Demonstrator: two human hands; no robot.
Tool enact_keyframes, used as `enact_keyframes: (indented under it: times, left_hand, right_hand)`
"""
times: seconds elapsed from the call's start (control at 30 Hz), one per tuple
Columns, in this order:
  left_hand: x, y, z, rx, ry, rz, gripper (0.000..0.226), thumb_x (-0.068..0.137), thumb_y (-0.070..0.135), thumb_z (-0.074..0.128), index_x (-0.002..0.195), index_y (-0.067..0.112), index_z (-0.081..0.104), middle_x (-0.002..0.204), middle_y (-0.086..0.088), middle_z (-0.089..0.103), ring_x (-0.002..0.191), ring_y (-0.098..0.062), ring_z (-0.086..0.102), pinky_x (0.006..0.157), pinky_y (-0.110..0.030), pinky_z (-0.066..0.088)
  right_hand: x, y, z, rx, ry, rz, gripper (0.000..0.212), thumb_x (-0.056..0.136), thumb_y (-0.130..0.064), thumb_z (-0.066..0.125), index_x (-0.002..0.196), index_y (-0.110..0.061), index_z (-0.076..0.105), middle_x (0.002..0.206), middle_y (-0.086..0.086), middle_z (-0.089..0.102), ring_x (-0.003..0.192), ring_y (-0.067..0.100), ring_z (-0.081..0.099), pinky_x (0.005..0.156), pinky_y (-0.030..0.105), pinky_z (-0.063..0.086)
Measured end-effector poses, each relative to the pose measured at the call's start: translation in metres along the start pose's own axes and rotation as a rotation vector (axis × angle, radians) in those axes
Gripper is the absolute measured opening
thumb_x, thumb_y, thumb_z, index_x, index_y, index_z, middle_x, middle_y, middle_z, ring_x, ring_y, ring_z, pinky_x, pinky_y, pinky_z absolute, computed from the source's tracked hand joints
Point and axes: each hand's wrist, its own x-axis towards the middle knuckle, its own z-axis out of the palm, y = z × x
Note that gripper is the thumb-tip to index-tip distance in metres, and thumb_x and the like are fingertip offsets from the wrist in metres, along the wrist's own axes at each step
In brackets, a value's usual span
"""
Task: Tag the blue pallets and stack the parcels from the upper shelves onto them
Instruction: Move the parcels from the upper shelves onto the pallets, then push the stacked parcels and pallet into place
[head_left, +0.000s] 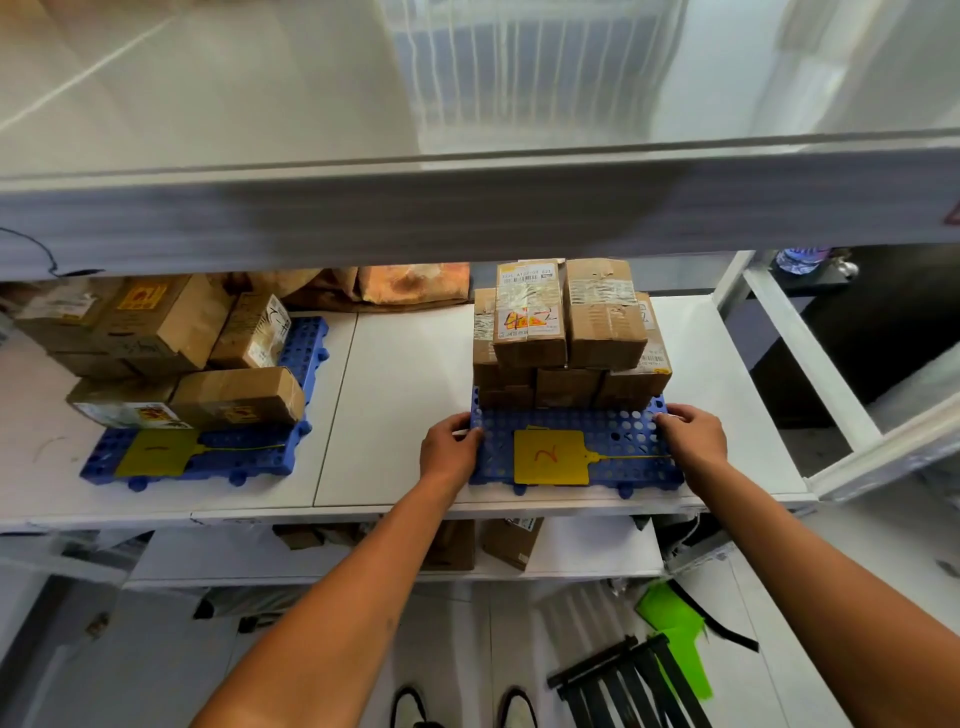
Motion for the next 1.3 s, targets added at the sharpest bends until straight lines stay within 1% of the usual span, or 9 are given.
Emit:
enact_keyframes:
  times: [0.27,0.43,0.53,0.63,0.83,1.0,1.13,1.23,1.3]
  left_hand:
    - [-0.001,0.007,-0.004,0.048,-0.041,0.001,0.035,0.099,0.031,0.061,0.132,0.019,0.064,0.132,-0.004,0.067,0.115,-0.024,0.064,0.096,-0.036,0.053]
    - [-0.012,0.01,-0.014,0.064,-0.027,-0.046,0.046,0.1,0.031,0.061,0.143,0.015,0.055,0.144,-0.005,0.058,0.129,-0.026,0.056,0.106,-0.038,0.046]
    - [-0.028,0.006,-0.033,0.068,-0.014,-0.087,0.044,0.102,0.03,0.057,0.144,0.016,0.054,0.147,-0.004,0.055,0.132,-0.025,0.054,0.108,-0.037,0.043]
    - [-0.041,-0.002,-0.064,0.077,-0.005,-0.122,0.042,0.105,0.031,0.05,0.144,0.017,0.053,0.148,-0.004,0.054,0.134,-0.023,0.051,0.11,-0.035,0.041]
    - [-0.059,-0.031,-0.139,0.181,0.023,-0.146,0.042,0.107,0.036,0.039,0.13,0.012,0.064,0.13,-0.01,0.064,0.103,-0.016,0.052,0.087,-0.025,0.036]
    - [-0.08,-0.056,-0.216,0.245,0.061,-0.161,0.041,0.108,0.036,0.033,0.111,0.011,0.064,0.119,-0.019,0.065,0.096,-0.025,0.054,0.084,-0.031,0.042]
    - [-0.101,-0.089,-0.297,0.236,0.1,-0.139,0.048,0.108,0.038,0.034,0.139,0.01,0.057,0.142,-0.017,0.057,0.127,-0.033,0.053,0.101,-0.035,0.04]
    - [-0.116,-0.108,-0.354,0.218,0.102,-0.094,0.05,0.108,0.04,0.033,0.145,0.012,0.052,0.149,-0.012,0.052,0.134,-0.029,0.049,0.107,-0.034,0.038]
    - [-0.125,-0.118,-0.382,0.18,0.124,-0.082,0.05,0.108,0.039,0.033,0.148,0.013,0.049,0.151,-0.011,0.05,0.136,-0.029,0.047,0.111,-0.035,0.036]
  right_hand:
    - [-0.009,-0.012,-0.001,-0.052,0.029,-0.034,0.038,0.1,-0.025,0.061,0.134,-0.008,0.067,0.131,0.016,0.07,0.116,0.035,0.065,0.1,0.045,0.052]
    - [-0.014,-0.019,-0.007,-0.082,0.035,-0.011,0.043,0.105,-0.028,0.05,0.143,-0.007,0.058,0.137,0.019,0.064,0.119,0.039,0.063,0.101,0.052,0.054]
    - [-0.016,-0.015,-0.004,-0.148,0.022,0.004,0.037,0.105,-0.028,0.044,0.122,-0.003,0.066,0.122,0.024,0.067,0.101,0.038,0.063,0.084,0.044,0.051]
    - [-0.022,-0.014,-0.001,-0.232,0.008,-0.002,0.04,0.105,-0.028,0.04,0.109,0.002,0.067,0.118,0.029,0.066,0.1,0.041,0.059,0.084,0.043,0.045]
    - [-0.057,-0.021,0.001,-0.424,0.005,0.0,0.045,0.109,-0.028,0.038,0.124,0.008,0.059,0.137,0.035,0.057,0.119,0.049,0.056,0.098,0.047,0.043]
    - [-0.131,-0.033,0.022,-0.652,0.164,-0.2,0.026,0.102,-0.026,0.048,0.105,-0.003,0.06,0.122,0.031,0.065,0.112,0.046,0.061,0.095,0.05,0.049]
    - [-0.193,-0.06,0.063,-0.743,0.204,-0.315,0.046,0.102,-0.028,0.05,0.138,0.0,0.05,0.151,0.024,0.048,0.141,0.039,0.042,0.112,0.051,0.034]
    - [-0.225,-0.072,0.084,-0.775,0.164,-0.327,0.061,0.109,-0.033,0.038,0.162,-0.006,0.025,0.172,0.012,0.018,0.159,0.031,0.013,0.125,0.053,0.014]
    - [-0.237,-0.072,0.096,-0.838,0.152,-0.367,0.062,0.11,-0.035,0.032,0.164,-0.009,0.02,0.174,0.008,0.012,0.161,0.027,0.007,0.127,0.052,0.008]
